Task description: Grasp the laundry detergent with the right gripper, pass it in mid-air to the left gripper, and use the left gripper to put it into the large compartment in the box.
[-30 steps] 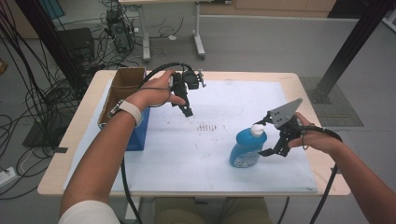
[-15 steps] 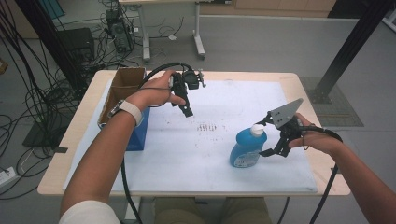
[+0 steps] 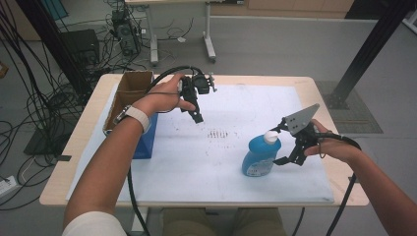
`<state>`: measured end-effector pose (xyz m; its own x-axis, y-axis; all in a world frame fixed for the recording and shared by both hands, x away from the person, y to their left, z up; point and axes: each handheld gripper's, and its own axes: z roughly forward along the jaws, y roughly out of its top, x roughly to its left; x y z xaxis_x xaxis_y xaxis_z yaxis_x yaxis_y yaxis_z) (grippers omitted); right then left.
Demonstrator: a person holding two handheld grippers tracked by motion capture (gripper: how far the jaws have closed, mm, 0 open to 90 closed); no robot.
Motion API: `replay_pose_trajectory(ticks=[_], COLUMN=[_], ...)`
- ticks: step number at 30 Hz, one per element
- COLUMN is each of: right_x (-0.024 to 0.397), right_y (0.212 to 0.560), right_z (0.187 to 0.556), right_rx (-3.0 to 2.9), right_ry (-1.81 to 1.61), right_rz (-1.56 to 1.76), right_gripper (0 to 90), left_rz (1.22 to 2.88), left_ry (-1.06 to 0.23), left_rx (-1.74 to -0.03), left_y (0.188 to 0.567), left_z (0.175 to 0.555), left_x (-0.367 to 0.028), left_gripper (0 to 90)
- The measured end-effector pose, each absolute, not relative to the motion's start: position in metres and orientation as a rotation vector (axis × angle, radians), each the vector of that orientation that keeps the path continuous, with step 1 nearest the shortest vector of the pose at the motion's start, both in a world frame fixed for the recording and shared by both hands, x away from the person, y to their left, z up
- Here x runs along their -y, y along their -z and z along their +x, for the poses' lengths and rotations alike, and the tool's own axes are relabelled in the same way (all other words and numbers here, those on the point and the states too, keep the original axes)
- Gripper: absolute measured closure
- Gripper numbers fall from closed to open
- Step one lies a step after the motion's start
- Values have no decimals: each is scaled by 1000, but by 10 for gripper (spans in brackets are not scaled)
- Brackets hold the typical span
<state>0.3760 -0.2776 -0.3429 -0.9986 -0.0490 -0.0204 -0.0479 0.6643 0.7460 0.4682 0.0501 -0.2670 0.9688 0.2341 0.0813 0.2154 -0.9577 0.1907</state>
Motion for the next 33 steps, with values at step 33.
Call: replay_pose_trajectory(ticks=[33], right_x=[277], right_y=[344], right_z=[376], right_rx=[2857], right_ry=[1286], right_rz=[86], right_gripper=[55], left_rz=[2932], left_ry=[-157], left_rx=[-343], left_y=[267], left_z=[468], left_x=[-51], left_gripper=[89])
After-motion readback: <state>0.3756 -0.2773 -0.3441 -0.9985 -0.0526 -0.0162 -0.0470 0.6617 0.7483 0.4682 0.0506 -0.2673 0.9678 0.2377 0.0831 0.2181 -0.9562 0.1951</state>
